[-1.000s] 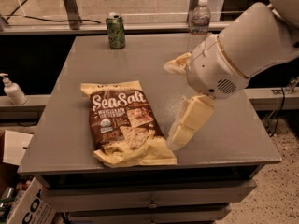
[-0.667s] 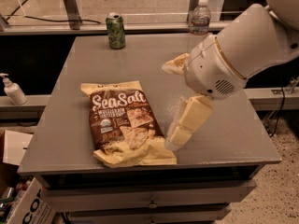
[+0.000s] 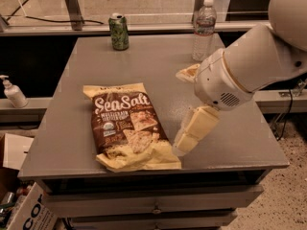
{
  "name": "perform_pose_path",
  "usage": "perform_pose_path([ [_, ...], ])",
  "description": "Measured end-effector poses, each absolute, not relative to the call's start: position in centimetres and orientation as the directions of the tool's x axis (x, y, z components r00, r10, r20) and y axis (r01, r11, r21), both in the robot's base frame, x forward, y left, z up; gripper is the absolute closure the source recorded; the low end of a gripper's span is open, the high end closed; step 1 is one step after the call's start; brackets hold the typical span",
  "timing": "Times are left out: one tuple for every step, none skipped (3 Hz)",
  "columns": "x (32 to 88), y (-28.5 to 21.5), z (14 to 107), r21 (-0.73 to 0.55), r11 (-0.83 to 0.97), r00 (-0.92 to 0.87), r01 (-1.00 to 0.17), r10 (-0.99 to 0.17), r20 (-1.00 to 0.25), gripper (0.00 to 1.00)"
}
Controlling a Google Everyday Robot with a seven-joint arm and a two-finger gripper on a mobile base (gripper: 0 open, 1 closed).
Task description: Move brown chip bag near water bottle
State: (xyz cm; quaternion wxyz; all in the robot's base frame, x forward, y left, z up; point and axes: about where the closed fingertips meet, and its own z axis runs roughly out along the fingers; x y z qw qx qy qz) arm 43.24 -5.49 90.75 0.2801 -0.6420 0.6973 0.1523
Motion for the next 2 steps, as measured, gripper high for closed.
perform_pose_path([
  [43.9, -4.5, 90.0, -0.136, 0.151, -0.038, -0.979, -0.792, -0.610, 0.00],
  [43.5, -1.9, 90.4, -0.122, 0.125, -0.018, -0.985, -0.767, -0.641, 0.00],
])
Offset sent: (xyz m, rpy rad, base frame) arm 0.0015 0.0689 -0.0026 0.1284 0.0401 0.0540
